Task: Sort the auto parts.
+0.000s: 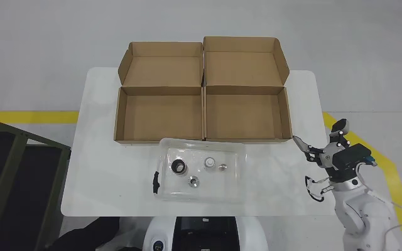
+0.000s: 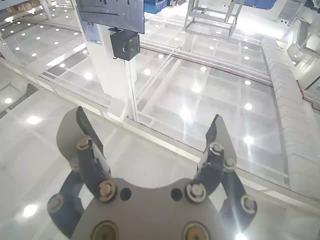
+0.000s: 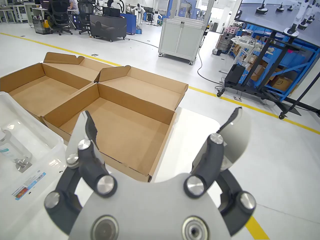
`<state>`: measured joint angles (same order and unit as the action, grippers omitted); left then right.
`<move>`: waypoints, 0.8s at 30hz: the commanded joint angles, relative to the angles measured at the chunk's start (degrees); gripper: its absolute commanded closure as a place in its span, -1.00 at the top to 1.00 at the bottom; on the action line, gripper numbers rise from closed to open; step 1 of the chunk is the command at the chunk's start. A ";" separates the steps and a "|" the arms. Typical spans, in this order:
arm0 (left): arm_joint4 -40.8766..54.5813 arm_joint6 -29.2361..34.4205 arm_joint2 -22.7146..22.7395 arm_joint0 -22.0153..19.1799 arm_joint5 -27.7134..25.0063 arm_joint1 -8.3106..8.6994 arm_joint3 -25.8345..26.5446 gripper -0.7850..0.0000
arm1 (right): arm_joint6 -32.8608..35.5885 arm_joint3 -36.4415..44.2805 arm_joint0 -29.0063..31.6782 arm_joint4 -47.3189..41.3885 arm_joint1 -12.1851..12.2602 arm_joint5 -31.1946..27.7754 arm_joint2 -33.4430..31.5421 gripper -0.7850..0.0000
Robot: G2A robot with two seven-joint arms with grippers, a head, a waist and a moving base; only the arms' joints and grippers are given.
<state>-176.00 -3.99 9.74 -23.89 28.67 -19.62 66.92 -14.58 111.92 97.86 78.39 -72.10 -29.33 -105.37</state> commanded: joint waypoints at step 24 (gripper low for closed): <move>0.00 0.00 0.00 0.00 0.00 0.00 0.00 1.00 | 2.10 0.50 -0.29 0.73 0.06 -0.04 1.17 1.00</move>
<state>-176.00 -3.99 9.74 -23.89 28.67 -19.62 66.92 -13.72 112.13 97.74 78.66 -72.08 -29.18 -104.84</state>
